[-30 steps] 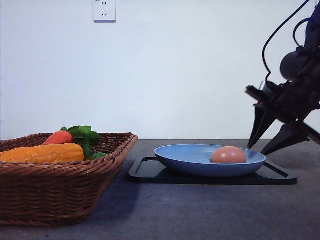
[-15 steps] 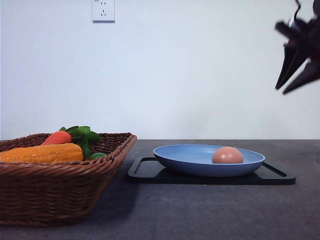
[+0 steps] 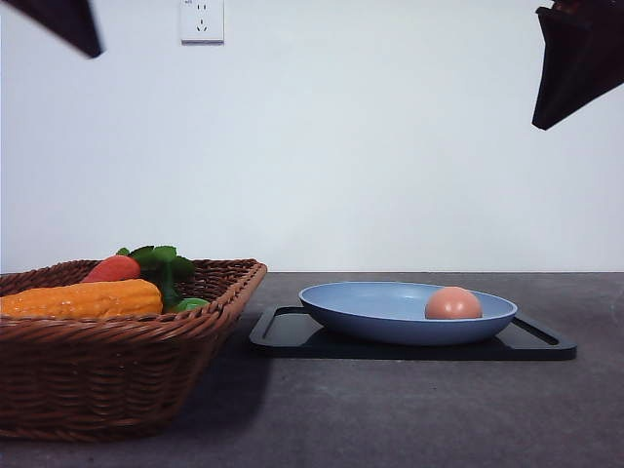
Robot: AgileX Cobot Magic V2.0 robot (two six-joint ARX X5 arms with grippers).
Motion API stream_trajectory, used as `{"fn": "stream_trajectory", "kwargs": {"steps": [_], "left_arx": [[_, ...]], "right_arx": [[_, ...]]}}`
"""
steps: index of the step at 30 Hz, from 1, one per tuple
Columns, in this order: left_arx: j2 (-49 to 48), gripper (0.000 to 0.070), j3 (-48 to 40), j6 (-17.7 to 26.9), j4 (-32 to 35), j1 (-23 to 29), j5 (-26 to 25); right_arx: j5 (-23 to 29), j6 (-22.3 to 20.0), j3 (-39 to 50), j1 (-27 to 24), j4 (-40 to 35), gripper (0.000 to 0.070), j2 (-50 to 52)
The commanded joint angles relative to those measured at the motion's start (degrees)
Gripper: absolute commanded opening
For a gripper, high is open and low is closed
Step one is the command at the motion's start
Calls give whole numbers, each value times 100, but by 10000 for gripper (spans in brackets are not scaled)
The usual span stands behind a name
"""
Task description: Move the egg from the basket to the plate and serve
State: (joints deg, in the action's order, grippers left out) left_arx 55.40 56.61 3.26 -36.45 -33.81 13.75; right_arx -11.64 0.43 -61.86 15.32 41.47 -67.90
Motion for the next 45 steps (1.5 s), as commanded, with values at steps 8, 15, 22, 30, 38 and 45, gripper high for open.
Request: {"fn": "stream_trajectory", "kwargs": {"steps": [8,15,22,30,38,45], "left_arx": [[-1067,0,-1373,-837,1092,489,4],[-2261,0,-2477,-1625,1696,486,2],[-2589,0,-2511,-1890,1241,488,1],[-2586,0,-2511,-1890,1244,488,1],[-2803,0,-2511,-1797,1199,499,6],[-4077,0,-2712,-1435,1435,1225,-19]], "right_arx": [[1414,651,2336,979,-2460,0,1645],[2219,669,3811,1415,-4002,0,2456],[2225,707,4011,1422,-4099,0,2538],[2225,706,4011,1422,-4279,0,2538],[2225,705,4011,1422,-4279,0,2538],[2225,705,4011,1422,-4279,0,2538]]}}
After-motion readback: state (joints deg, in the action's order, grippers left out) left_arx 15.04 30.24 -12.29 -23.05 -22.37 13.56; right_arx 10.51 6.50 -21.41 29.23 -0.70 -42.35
